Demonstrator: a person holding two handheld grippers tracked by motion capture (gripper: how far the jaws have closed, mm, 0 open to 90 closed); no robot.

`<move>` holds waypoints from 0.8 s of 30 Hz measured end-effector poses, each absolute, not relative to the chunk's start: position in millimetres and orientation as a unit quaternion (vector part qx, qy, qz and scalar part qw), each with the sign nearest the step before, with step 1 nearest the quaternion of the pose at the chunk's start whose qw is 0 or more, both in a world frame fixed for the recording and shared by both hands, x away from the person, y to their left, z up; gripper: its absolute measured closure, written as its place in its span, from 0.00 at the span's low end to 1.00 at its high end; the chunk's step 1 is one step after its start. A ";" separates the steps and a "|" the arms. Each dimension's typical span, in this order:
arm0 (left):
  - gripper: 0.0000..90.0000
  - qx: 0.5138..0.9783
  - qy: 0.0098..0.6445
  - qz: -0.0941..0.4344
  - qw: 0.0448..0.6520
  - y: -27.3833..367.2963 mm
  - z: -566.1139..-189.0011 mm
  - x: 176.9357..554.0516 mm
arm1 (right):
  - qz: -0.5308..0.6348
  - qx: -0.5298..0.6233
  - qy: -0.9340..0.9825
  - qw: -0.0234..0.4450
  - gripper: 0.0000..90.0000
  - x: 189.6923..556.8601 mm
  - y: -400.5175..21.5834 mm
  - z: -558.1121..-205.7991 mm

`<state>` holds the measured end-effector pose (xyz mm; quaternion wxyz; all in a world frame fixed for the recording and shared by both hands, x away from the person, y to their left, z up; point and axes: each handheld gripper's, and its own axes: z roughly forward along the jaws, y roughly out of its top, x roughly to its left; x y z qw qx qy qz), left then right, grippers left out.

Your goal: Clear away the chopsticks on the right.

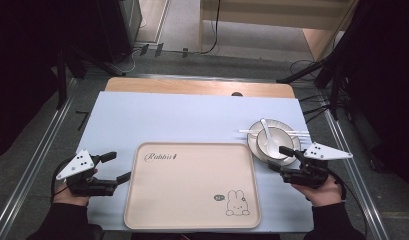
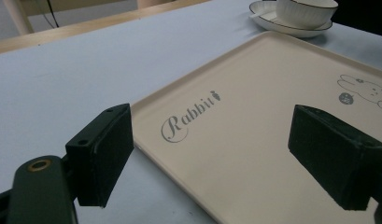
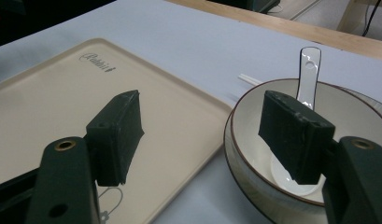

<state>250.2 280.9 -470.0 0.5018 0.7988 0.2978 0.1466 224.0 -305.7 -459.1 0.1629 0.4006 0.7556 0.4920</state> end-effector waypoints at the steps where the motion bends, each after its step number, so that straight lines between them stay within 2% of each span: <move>1: 0.16 0.800 0.297 0.148 0.499 280.8 -469.9 249.8 | 0.492 0.401 0.755 0.161 0.34 225.6 -305.9 -458.3; 7: 0.16 0.799 0.303 0.150 0.497 280.6 -470.2 250.7 | 0.477 0.414 0.760 0.156 0.36 236.4 -306.0 -453.9; 16: 0.16 0.802 0.300 0.143 0.496 279.5 -470.2 250.3 | 0.472 0.421 0.755 0.174 0.37 252.6 -309.4 -441.8; 24: 0.16 0.806 0.300 0.142 0.491 279.1 -470.8 250.8 | 0.463 0.458 0.739 0.173 0.45 275.1 -320.8 -435.9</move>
